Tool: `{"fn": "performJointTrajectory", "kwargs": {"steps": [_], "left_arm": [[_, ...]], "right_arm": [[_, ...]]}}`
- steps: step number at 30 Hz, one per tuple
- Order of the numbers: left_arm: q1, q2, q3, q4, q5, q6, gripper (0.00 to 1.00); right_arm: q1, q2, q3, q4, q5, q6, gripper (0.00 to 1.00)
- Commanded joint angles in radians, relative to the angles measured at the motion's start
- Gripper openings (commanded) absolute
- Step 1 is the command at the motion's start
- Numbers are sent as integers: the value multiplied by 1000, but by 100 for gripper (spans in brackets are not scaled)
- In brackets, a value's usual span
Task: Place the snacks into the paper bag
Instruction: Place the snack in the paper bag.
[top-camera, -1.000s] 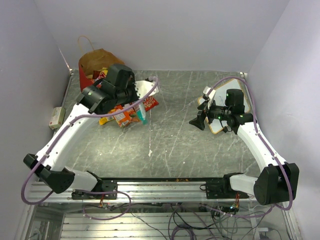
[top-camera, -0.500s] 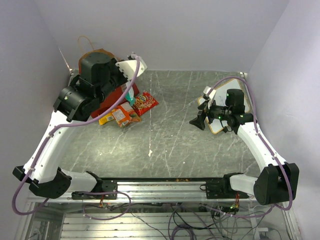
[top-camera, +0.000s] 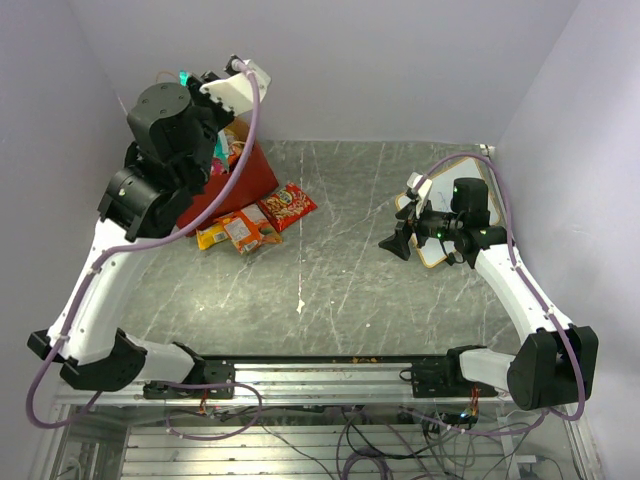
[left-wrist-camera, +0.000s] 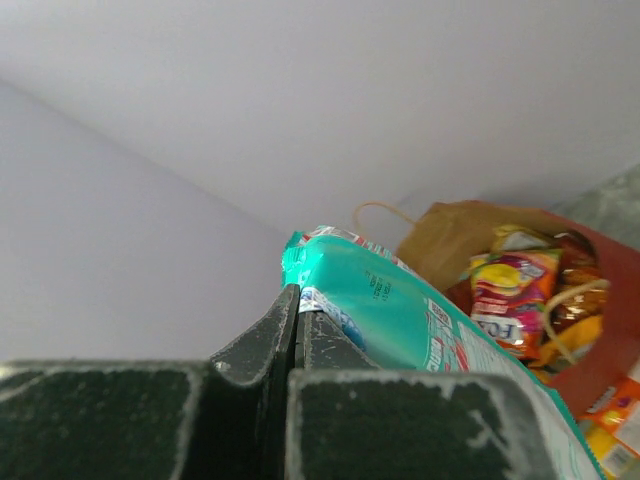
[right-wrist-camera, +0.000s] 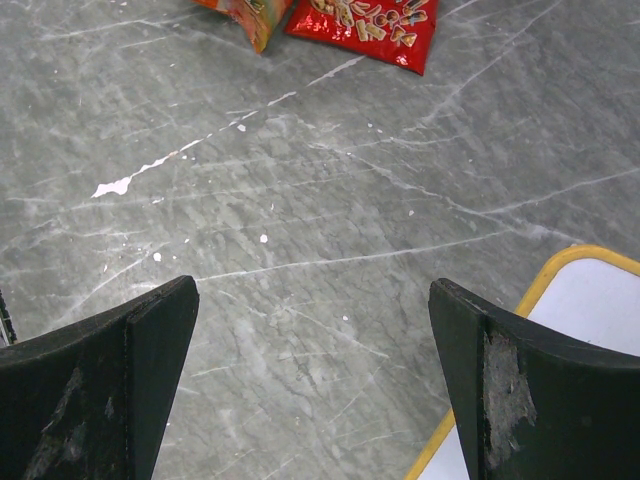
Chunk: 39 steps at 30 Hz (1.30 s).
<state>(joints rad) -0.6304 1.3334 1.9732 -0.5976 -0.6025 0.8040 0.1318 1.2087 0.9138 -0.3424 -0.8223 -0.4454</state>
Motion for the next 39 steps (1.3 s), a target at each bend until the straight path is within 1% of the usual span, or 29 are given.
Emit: {"fn": "performJointTrajectory", "kwargs": {"steps": [1, 6, 11, 16, 21, 28, 39], "left_arm": [[11, 43, -20, 228, -168, 169, 7], [90, 115, 20, 279, -166, 225, 7], [208, 214, 80, 273, -116, 217, 7], [273, 311, 94, 257, -91, 212, 7], [315, 388, 73, 234, -74, 198, 7], [349, 473, 67, 164, -24, 107, 7], [383, 553, 26, 29, 114, -22, 7]], "right_arm": [[-6, -7, 0, 3, -13, -5, 100], [-6, -8, 2, 2, -18, -5, 100], [-6, -17, 0, 5, -23, -2, 100], [-6, -14, 0, 6, -25, 0, 100], [-6, -13, 1, 4, -20, -3, 100], [-7, -1, 0, 4, -21, -3, 100], [-6, 22, 7, -5, -27, -4, 100]]}}
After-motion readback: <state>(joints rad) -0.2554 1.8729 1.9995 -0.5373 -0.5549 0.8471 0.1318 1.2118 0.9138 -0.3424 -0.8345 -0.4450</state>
